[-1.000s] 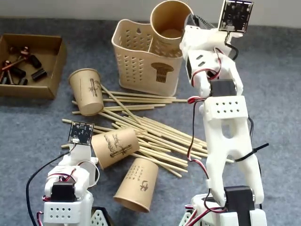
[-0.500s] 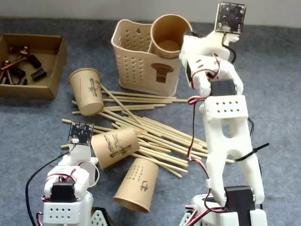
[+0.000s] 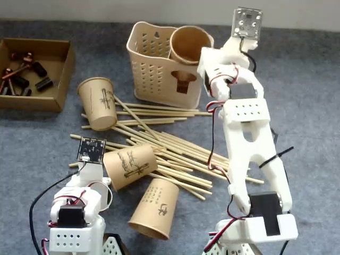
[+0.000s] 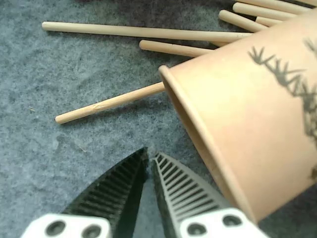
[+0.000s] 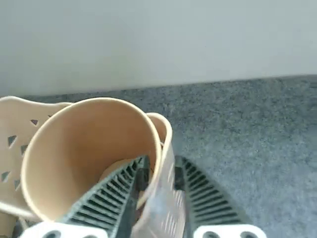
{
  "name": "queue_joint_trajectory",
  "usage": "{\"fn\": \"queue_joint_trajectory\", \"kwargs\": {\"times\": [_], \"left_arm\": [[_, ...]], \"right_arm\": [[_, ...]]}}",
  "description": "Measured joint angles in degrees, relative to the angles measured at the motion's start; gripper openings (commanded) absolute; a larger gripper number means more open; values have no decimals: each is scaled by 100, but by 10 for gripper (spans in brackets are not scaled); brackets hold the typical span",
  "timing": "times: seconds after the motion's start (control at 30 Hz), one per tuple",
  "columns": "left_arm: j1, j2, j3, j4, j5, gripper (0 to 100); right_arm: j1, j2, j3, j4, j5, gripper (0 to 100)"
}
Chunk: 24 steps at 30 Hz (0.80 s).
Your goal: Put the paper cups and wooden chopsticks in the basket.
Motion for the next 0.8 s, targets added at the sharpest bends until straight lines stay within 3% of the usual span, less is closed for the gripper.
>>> {"fn": "queue_joint_trajectory", "kwargs": {"times": [0.13, 0.43, 0.63, 0.8], "left_arm": [[0, 0, 0, 0, 0, 7], [0, 0, 0, 0, 0, 7], [0, 0, 0, 0, 0, 7], [0, 0, 0, 0, 0, 7]], "right_arm": [[-9, -229, 18, 53, 0, 238], [-510, -1521, 334, 158, 149, 8], [-1029, -2549, 1073, 237, 1002, 5], [-1196, -3543, 1996, 563, 1292, 5]]}}
